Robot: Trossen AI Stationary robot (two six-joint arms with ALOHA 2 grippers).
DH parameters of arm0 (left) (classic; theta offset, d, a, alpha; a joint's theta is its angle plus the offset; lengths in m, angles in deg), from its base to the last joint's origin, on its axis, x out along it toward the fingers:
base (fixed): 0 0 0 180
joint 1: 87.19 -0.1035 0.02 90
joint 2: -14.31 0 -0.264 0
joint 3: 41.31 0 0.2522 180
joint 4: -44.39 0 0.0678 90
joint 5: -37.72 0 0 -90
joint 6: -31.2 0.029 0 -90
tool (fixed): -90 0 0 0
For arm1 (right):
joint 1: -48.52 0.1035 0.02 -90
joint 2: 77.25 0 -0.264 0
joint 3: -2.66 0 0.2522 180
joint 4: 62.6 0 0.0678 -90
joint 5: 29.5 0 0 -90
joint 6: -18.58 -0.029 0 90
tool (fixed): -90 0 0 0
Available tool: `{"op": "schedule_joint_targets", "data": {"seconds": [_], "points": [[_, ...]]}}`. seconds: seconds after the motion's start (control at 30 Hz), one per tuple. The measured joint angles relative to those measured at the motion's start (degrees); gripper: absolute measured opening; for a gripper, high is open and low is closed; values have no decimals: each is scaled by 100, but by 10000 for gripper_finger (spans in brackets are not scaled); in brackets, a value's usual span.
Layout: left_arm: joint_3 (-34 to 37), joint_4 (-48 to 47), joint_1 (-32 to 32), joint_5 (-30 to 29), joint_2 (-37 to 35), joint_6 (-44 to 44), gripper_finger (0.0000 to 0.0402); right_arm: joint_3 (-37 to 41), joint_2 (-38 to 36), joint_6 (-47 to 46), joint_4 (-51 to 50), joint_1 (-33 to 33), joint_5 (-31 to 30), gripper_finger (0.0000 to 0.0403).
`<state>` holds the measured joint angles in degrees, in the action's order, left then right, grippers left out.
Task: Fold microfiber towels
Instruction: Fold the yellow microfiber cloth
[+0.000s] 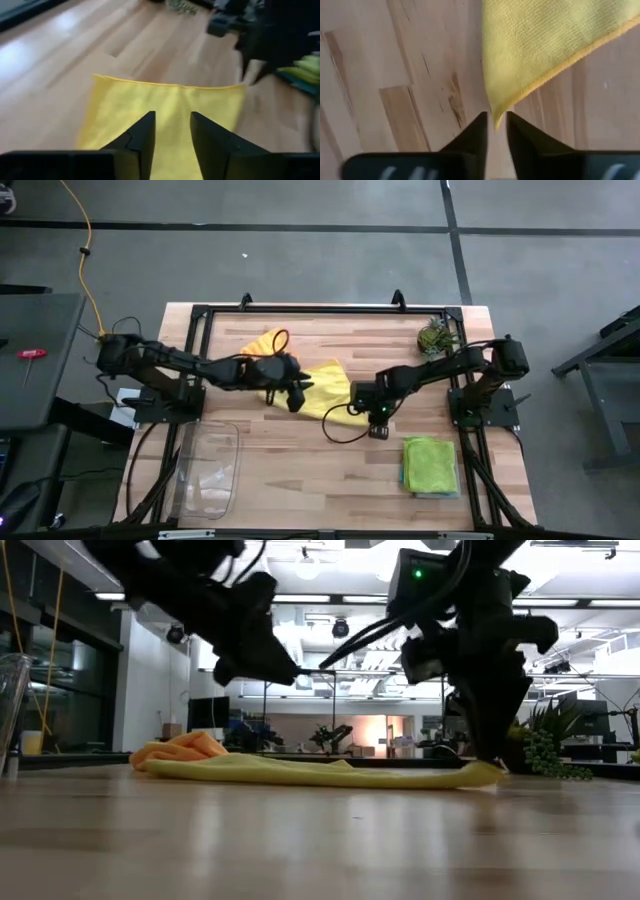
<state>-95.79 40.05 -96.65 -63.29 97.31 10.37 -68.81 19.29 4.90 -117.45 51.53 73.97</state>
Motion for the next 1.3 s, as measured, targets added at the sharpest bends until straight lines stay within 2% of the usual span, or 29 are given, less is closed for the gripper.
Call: {"op": "schedule_joint_targets", "data": {"seconds": [0.1, 0.23, 0.37, 0.6, 0.77, 1.0, 1.17, 1.3], "points": [[-387, -424, -298, 44, 156, 271, 137, -161, -105, 157, -287, 0, -160, 126], [-903, -867, -807, 632, 432, 409, 167, -270, -399, 341, -621, -42, -341, 196], [-1682, -1645, -1274, 1207, 922, 560, 187, -111, -878, 320, -536, -130, -425, 231], [-3656, -3537, -1740, 1902, 2385, 1305, 193, 166, -1548, -107, 139, -276, -474, 236], [-4563, -4054, -1791, 2014, 3265, 2126, 193, 171, -1750, -413, 466, -267, -894, 236], [-4803, -4282, -1807, 1947, 3672, 3206, 193, 175, -1780, -729, 541, -258, -1126, 236], [-4803, -4257, -1851, 1904, 3878, 3537, 193, 175, -1780, -731, 575, -258, -1467, 236], [-4798, -4242, -1867, 1829, 3925, 3768, 191, 175, -1780, -778, 583, -260, -1501, 236]]}}
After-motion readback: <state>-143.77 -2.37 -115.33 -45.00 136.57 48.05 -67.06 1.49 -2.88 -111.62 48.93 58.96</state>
